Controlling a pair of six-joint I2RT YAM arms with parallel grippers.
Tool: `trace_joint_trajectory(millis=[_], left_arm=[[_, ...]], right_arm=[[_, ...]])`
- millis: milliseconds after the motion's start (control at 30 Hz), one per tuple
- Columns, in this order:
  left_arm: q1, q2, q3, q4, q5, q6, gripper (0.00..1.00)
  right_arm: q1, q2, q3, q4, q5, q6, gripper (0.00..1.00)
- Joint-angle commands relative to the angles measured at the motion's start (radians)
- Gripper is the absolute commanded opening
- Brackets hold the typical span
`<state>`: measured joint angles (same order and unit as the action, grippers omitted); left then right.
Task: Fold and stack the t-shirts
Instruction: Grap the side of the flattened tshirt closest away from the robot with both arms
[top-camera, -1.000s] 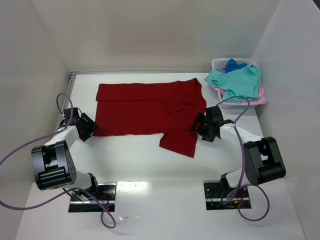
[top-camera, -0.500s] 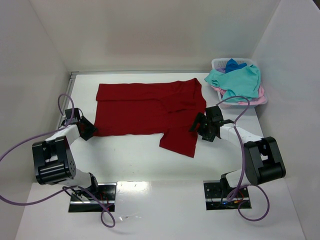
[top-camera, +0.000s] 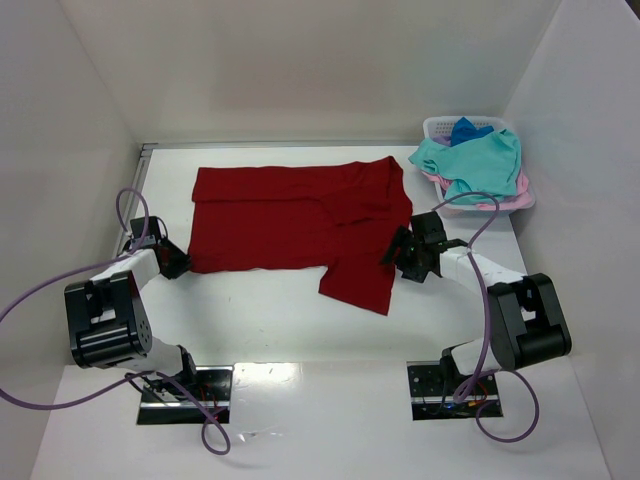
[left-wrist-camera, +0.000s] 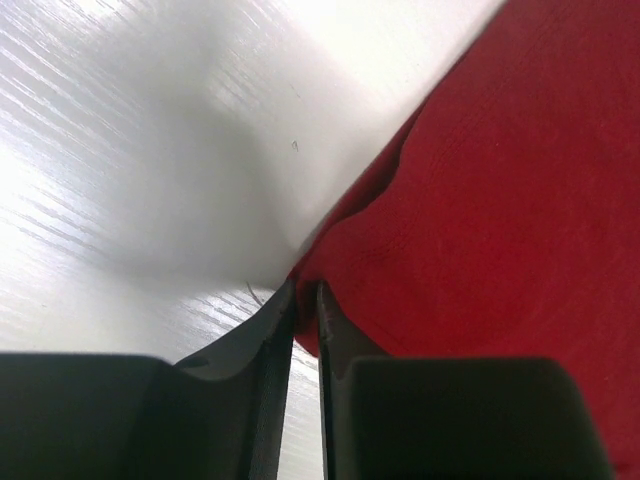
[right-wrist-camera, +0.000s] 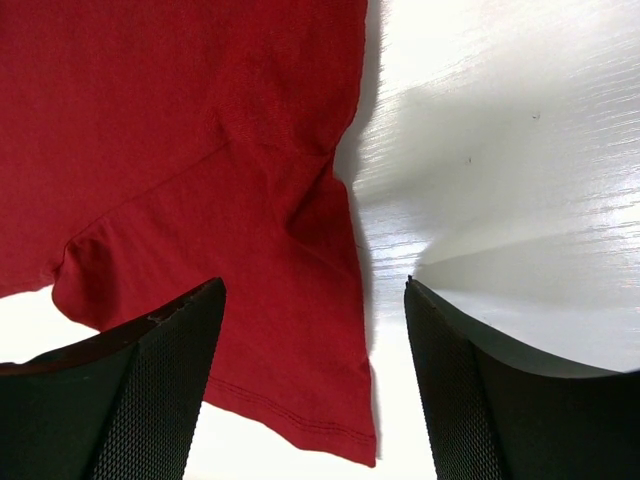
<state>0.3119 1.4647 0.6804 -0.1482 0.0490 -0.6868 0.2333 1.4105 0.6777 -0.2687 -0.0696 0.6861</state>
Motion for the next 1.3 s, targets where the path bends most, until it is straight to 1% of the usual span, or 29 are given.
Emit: trace_joint_trajectory(millis=[0,67,100,167,267,333,400,433,533,567,633,667,800,867,900,933,967,1100,1167,1200,1267], left_arm=[[0.006,0.006,-0.007,0.018,-0.006,-0.005,0.21],[0.006,0.006,-0.007,0.018,-0.006,-0.005,0.19],[0.006,0.006,-0.007,0.018,-0.006,-0.005,0.15],[0.006,0.006,-0.007,0.018,-0.006,-0.005,0.13],[0.006,0.006,-0.007,0.018,-0.006,-0.005,0.09],[0.006,0.006,-0.007,0.018,-0.006,-0.005,0.08],[0.006,0.006,-0.007,0.018,-0.006,-0.005,0.04],[0.006,0.006,-0.007,0.018,-0.006,-0.005,0.04],[0.006,0.006,-0.007,0.018,0.003,-0.005,0.01],[0.006,0.006,-0.007,0.018,0.003,-0.005,0.01],[0.006,0.006,-0.007,0.018,0.003,-0.005,0.0],[0.006,0.016,-0.007,0.018,0.003,-0.005,0.0],[0.006,0.016,-0.007,0.018,0.003,-0.005,0.0],[0.006,0.016,-0.007,0.018,0.003,-0.005,0.0],[0.006,0.016,-0.007,0.018,0.003,-0.005,0.0],[0.006,0.016,-0.007,0.018,0.003,-0.005,0.02],[0.006,0.016,-0.007,0.018,0.003,-0.005,0.02],[0.006,0.016,-0.007,0.018,0.003,-0.005,0.02],[0.006,0.016,0.002,0.018,0.003,-0.005,0.02],[0.006,0.016,0.002,0.018,0.003,-0.005,0.0],[0.006,0.016,0.002,0.018,0.003,-0.005,0.0]], right_arm=[[0.006,-0.005,-0.009,0.033,-0.012,-0.01,0.78],[0.006,-0.005,-0.009,0.023,-0.012,0.0,0.78],[0.006,-0.005,-0.018,0.023,-0.012,0.0,0.73],[0.015,-0.015,-0.027,0.034,-0.012,0.0,0.7],[0.015,-0.002,-0.027,0.045,-0.021,0.009,0.61],[0.028,0.01,-0.018,0.045,-0.021,0.009,0.55],[0.028,0.019,-0.018,0.045,-0.012,0.009,0.48],[0.028,0.019,-0.018,0.045,-0.012,0.009,0.43],[0.028,0.028,-0.009,0.045,-0.001,0.009,0.38],[0.028,0.028,-0.009,0.034,0.008,0.009,0.34],[0.028,0.028,-0.009,0.034,0.008,0.009,0.33],[0.028,0.028,0.0,0.034,0.008,0.009,0.29],[0.028,0.05,0.019,-0.001,0.028,0.0,0.29],[0.028,0.05,0.019,-0.015,0.05,0.0,0.34],[0.028,0.05,0.019,-0.015,0.05,0.0,0.43],[0.028,0.05,0.019,-0.03,0.063,0.0,0.46],[0.037,0.05,0.019,-0.041,0.063,0.0,0.47],[0.069,0.082,0.043,-0.052,0.108,0.009,0.47],[0.078,0.105,0.057,-0.061,0.117,0.018,0.42],[0.092,0.114,0.057,-0.07,0.128,0.018,0.39],[0.101,0.134,0.083,-0.081,0.137,0.018,0.32]])
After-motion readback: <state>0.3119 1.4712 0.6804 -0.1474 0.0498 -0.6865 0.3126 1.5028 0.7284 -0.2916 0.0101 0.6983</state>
